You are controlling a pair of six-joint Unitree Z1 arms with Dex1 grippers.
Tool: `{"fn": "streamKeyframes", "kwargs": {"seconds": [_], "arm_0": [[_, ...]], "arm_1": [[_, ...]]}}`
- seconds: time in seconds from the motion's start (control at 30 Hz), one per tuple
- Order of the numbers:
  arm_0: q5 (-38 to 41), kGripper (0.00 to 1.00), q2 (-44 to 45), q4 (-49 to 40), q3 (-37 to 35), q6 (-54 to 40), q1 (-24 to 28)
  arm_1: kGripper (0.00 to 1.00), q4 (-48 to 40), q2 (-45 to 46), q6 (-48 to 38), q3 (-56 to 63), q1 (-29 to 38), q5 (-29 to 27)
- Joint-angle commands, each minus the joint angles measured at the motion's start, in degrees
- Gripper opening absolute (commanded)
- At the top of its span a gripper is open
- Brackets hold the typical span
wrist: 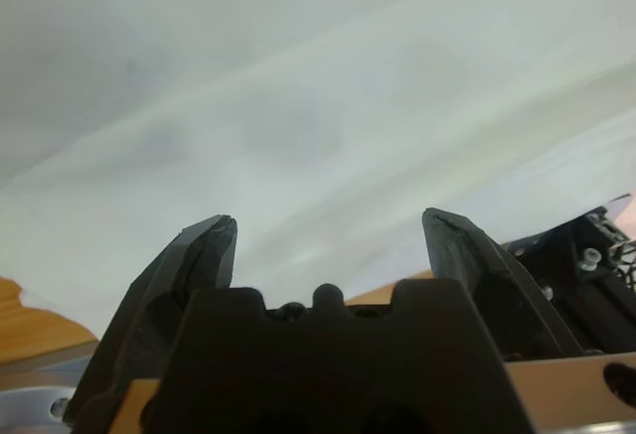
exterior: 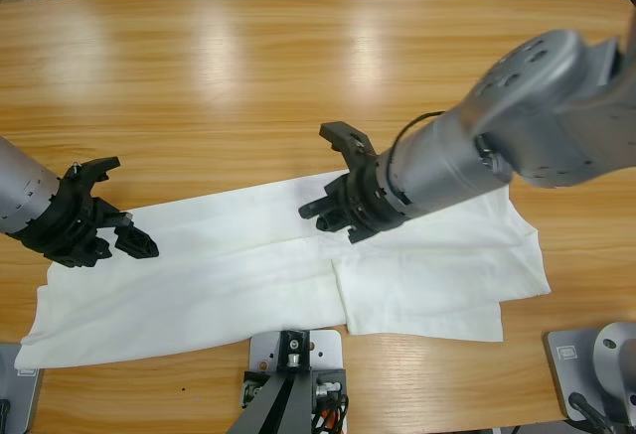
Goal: Fold clothes
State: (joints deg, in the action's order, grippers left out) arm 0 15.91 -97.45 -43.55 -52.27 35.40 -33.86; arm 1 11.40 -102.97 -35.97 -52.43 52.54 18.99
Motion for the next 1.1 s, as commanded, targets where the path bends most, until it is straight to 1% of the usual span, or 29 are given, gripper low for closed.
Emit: {"fn": "streamKeyframes", "kwargs": {"seconds": [0.03, 0.27, 0.43, 0.67, 0.9, 1.1], "arm_0": [[-0.71, 0.724, -2.04, 3.12, 3.28, 0.73, 0.47], [-0.71, 0.724, -2.41, 3.12, 3.31, 0.69, 0.45], [-0.78, 0.724, -3.54, 3.69, 3.31, 0.73, 0.47], [-1.31, 0.724, -8.34, 8.22, 3.31, 1.08, 0.47], [-4.0, 0.724, -11.1, 9.45, 3.58, 1.18, 0.47], [-4.49, 0.724, -11.45, 10.33, 3.66, 1.87, 0.47]], "arm_1": [[0.0, -0.59, -8.0, 0.65, -2.85, 0.81, -2.01], [0.0, -1.82, -11.71, 1.07, -2.77, 0.81, -2.34], [0.0, -1.68, -10.45, 1.07, -1.99, 0.81, -2.29], [0.0, -1.9, -9.94, 0.93, -1.27, 0.81, -2.71], [0.0, -1.9, -10.24, 0.62, -1.27, 0.81, -2.68], [0.0, -1.73, -10.27, 0.28, -0.22, 0.81, -1.96]]}}
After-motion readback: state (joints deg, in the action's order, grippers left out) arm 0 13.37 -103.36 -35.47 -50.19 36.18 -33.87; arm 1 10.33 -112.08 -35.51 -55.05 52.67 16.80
